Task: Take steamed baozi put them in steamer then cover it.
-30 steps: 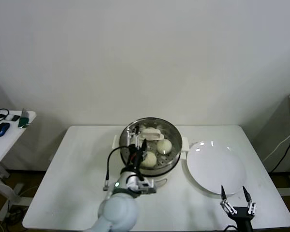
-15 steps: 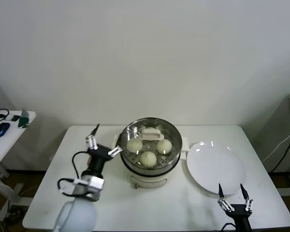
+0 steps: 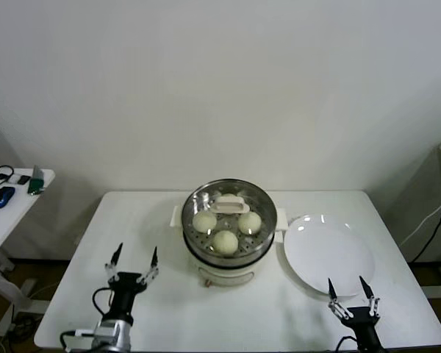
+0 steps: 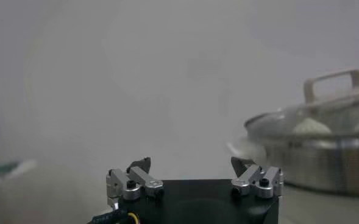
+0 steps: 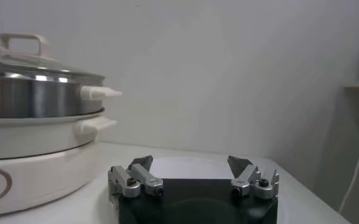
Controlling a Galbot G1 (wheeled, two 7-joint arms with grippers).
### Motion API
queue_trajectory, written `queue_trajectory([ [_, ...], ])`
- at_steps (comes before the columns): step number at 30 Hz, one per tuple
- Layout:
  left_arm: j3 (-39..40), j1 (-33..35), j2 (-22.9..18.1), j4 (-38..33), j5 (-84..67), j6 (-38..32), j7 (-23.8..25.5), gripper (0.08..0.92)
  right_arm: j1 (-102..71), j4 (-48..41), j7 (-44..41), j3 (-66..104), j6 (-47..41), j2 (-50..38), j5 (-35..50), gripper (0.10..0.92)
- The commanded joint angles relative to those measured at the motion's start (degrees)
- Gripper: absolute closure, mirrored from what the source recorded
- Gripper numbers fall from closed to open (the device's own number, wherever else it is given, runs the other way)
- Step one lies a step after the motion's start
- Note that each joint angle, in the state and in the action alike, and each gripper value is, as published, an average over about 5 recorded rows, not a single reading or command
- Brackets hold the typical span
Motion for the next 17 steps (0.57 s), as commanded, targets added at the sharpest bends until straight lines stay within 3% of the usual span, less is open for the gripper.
queue_trajectory([
  [1,-0.29,5.12,-1.52,8.33,-4.85,-10.1,-1.25,0.177,0.44,-0.12,-1.11,-0.2,-0.39,-0.97,0.69,0.203],
  [17,1.03,5.21,-1.91,7.11,-4.09,-9.85,-1.58,0.177,0.18,-0.02,-1.33,-0.18,0.25,-1.52,0.75,0.203],
])
